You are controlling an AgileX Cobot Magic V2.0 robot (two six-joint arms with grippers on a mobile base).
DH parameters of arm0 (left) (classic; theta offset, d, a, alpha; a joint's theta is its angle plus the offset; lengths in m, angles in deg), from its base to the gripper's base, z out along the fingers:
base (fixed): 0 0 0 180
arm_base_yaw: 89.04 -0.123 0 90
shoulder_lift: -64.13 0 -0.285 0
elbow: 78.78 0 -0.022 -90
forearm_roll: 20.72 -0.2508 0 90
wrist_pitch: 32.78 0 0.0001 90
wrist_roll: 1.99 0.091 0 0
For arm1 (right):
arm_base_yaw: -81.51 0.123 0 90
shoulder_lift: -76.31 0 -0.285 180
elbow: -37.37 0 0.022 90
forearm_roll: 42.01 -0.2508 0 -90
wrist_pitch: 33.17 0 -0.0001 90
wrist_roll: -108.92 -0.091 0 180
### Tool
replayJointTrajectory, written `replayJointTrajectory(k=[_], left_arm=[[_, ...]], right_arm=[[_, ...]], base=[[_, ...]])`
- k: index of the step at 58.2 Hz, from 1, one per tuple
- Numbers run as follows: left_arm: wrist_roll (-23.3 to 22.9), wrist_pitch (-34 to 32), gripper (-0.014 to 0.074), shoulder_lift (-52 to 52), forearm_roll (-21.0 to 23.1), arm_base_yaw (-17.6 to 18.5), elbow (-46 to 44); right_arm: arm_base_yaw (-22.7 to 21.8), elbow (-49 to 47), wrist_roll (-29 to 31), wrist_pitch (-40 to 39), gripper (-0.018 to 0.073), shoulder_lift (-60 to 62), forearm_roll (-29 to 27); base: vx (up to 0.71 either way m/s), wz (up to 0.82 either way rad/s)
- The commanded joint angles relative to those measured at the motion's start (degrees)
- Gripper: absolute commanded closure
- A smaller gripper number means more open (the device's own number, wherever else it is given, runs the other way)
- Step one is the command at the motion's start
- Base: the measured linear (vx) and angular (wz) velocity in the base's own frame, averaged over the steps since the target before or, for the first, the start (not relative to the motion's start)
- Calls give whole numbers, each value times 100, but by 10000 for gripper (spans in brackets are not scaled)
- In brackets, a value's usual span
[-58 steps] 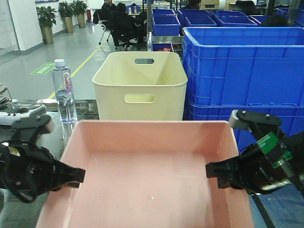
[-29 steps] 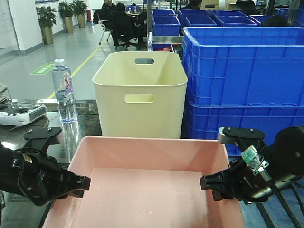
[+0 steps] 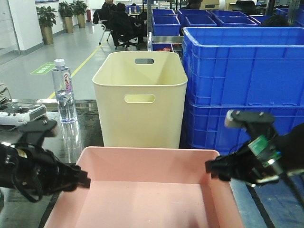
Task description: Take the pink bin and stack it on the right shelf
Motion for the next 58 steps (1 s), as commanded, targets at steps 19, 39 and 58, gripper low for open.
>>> replayJointTrajectory(k=[19, 39, 58], left_arm=[[313, -2240, 396, -2690, -413, -5, 925], [298, -3000, 605, -3390, -407, -5, 2022], [327, -2853, 604, -3384, -501, 62, 2023]], right_arm=[[-41, 77, 344, -1018, 372, 2261, 177], [-41, 531, 377, -972, 573, 2380, 137], [-41, 531, 377, -978, 572, 2380, 137]], base=[[0, 0], [0, 0], [0, 0]])
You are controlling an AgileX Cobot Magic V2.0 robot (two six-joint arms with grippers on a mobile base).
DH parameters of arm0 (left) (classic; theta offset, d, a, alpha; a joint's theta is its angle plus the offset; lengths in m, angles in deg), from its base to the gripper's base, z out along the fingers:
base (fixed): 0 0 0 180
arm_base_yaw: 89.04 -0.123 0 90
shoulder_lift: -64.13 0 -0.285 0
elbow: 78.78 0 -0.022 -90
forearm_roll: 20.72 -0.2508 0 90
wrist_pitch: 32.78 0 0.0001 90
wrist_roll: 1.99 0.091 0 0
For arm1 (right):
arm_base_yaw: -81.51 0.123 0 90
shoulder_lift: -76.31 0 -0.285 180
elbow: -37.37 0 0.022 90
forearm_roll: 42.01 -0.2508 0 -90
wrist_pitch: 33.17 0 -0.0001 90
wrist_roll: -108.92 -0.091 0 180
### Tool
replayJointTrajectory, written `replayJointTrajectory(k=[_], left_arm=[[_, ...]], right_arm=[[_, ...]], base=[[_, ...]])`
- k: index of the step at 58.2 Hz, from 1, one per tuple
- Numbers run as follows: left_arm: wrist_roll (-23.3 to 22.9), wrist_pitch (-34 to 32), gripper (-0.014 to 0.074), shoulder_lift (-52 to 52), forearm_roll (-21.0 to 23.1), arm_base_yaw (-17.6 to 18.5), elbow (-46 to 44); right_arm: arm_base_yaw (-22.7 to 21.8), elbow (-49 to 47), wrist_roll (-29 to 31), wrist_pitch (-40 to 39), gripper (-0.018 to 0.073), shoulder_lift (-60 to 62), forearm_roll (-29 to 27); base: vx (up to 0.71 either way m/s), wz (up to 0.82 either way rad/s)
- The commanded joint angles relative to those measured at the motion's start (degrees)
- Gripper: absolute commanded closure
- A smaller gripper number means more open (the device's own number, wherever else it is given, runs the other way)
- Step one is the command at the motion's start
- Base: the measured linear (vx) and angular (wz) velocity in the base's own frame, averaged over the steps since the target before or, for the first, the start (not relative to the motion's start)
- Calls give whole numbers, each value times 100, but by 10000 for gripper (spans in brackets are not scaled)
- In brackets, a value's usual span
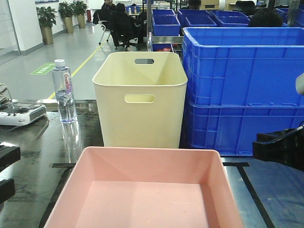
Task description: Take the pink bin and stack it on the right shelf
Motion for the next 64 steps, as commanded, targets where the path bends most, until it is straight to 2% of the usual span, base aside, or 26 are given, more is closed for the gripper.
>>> replayJointTrajectory(k=[1, 8, 16, 21, 25, 31, 37, 43, 47, 53, 64], left_arm=[[54, -409, 604, -60, -92, 54, -148], [160, -545, 604, -200, -178, 49, 45], [54, -1241, 604, -958, -267, -30, 931], [-407, -1558, 604, -1781, -269, -327, 1604], [-587, -1564, 604, -2404, -281, -634, 2132], [-587, -1514, 604, -3362, -563, -1032, 2996], [-587, -1455, 604, -4203, -844, -1257, 3722], [-599, -1455, 604, -5072, -859, -1459, 4308], [-635, -1610, 604, -5058, -859, -1522, 4650], [-631, -890, 604, -5014, -859, -1529, 4639], [-631, -271, 604, -5014, -859, -1519, 4631]], right_arm=[[-41, -149, 78, -424, 572, 79, 36], [-41, -149, 78, -424, 572, 79, 36], [-41, -149, 78, -424, 572, 79, 36], [-41, -149, 78, -424, 572, 79, 36], [-41, -149, 78, -424, 572, 79, 36], [-41, -149, 78, -424, 572, 79, 36], [-41, -149, 78, -424, 572, 79, 36], [-41, -149, 78, -424, 572, 79, 36], [-41, -149, 78, -397, 572, 80, 36], [-41, -149, 78, -385, 572, 79, 36], [-41, -149, 78, -359, 572, 79, 36]], base=[[0, 0], [0, 0], [0, 0], [0, 0], [0, 0], [0, 0], [0, 0], [0, 0], [0, 0], [0, 1], [0, 0]])
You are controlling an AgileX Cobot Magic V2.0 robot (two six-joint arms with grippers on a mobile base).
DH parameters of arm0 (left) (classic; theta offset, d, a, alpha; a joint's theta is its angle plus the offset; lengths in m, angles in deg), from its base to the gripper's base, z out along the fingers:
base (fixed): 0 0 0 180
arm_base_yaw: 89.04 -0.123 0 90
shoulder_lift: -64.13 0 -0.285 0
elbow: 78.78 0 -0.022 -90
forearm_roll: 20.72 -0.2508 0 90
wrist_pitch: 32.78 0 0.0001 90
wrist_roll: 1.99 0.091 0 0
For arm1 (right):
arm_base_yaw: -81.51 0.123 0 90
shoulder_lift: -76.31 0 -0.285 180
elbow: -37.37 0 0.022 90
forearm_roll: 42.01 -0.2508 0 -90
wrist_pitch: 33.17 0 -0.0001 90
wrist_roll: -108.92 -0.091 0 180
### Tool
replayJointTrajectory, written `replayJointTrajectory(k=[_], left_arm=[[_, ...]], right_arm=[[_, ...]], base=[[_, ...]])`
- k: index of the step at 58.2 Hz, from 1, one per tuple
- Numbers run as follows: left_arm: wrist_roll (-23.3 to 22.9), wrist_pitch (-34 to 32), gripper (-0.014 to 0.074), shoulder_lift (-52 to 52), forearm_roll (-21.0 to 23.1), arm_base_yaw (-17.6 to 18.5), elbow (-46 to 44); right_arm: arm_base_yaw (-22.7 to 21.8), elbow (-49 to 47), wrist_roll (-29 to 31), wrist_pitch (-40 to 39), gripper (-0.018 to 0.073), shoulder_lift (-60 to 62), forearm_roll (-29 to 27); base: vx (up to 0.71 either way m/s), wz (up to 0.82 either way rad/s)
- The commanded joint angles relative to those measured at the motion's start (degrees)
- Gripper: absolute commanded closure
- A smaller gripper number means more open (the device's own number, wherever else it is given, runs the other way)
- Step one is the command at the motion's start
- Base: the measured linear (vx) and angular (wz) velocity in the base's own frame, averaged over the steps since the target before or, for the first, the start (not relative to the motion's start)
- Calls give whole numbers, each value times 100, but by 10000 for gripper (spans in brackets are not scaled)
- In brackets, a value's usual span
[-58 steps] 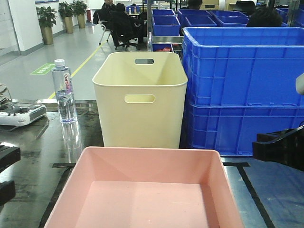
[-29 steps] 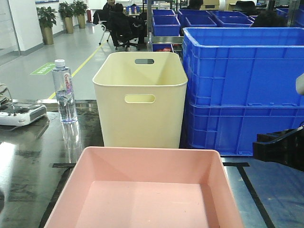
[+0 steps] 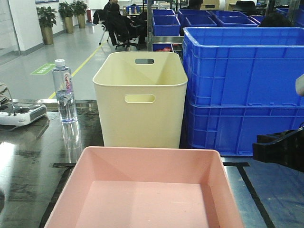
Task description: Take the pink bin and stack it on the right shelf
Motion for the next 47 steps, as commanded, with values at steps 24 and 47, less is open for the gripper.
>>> replayJointTrajectory(k=[24, 47], left_arm=[[-47, -51, 604, -35, 8, 2, 56], [-47, -51, 604, -35, 8, 2, 56]], right_arm=[[-41, -143, 73, -420, 572, 79, 64], [-1187, 2255, 120, -1546, 571, 2957, 1273]], base=[[0, 0], [0, 0]])
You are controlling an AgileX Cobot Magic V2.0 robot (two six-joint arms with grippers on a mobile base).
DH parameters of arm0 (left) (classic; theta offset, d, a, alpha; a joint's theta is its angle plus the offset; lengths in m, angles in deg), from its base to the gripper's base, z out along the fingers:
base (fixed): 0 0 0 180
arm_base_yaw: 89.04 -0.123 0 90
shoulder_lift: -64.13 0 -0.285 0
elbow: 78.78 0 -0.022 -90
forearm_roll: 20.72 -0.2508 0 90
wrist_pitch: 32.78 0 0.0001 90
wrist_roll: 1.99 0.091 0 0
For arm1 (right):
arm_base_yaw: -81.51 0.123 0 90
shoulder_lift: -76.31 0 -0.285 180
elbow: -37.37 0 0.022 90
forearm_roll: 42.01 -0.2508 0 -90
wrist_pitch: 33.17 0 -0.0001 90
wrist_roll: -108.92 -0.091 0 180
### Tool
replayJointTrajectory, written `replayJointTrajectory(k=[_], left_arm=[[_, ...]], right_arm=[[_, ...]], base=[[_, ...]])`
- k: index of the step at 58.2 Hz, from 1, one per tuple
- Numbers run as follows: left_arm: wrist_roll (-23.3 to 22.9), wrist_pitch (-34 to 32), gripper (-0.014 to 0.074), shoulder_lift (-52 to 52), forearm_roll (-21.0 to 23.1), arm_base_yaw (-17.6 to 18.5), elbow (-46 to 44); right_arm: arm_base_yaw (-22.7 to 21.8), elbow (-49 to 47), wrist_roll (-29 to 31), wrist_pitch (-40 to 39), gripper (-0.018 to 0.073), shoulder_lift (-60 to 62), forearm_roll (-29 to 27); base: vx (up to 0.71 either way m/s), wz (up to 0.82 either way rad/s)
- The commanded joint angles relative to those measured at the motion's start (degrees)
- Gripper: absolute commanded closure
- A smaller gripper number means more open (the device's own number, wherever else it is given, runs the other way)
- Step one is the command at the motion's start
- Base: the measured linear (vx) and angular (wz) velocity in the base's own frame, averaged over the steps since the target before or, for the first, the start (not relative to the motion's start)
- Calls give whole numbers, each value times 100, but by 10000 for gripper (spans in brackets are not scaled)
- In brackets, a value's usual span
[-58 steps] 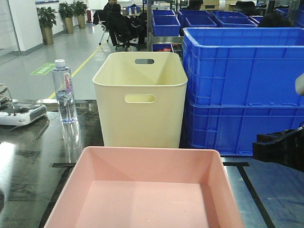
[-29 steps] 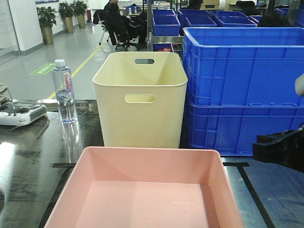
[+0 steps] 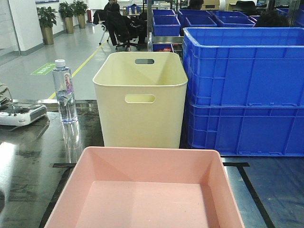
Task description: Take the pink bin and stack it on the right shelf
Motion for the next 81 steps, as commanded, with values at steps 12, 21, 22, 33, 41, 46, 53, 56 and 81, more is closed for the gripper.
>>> replayJointTrajectory(k=[12, 21, 22, 33, 41, 46, 53, 56, 81], left_arm=[[-47, -438, 604, -35, 14, 2, 56], [-47, -438, 604, -35, 14, 2, 56], [-47, -438, 604, -35, 14, 2, 56], [-47, -371, 604, -40, 13, 2, 56], [-47, -323, 604, -21, 13, 2, 56], [-47, -324, 604, -26, 13, 2, 56], [-47, -324, 604, -26, 13, 2, 56], [-47, -324, 604, -26, 13, 2, 56], [-47, -324, 604, -26, 13, 2, 56]], right_arm=[[-1425, 2498, 637, -1528, 571, 2386, -223], [-1355, 4041, 1270, -1774, 571, 3334, -1204], [-1335, 4159, 1265, -1792, 571, 3479, -1253], [-940, 4589, 1286, -1074, 571, 3870, -1073], [-637, 4596, 1285, -1497, 571, 3855, -987], [-589, 4596, 1280, -1531, 571, 3841, -1046], [-589, 4596, 1280, -1510, 571, 3841, -1046], [-589, 4596, 1280, -1510, 571, 3841, -1046], [-589, 4596, 1280, -1510, 571, 3841, -1046]], base=[[0, 0], [0, 0], [0, 0], [0, 0], [0, 0], [0, 0], [0, 0], [0, 0], [0, 0]])
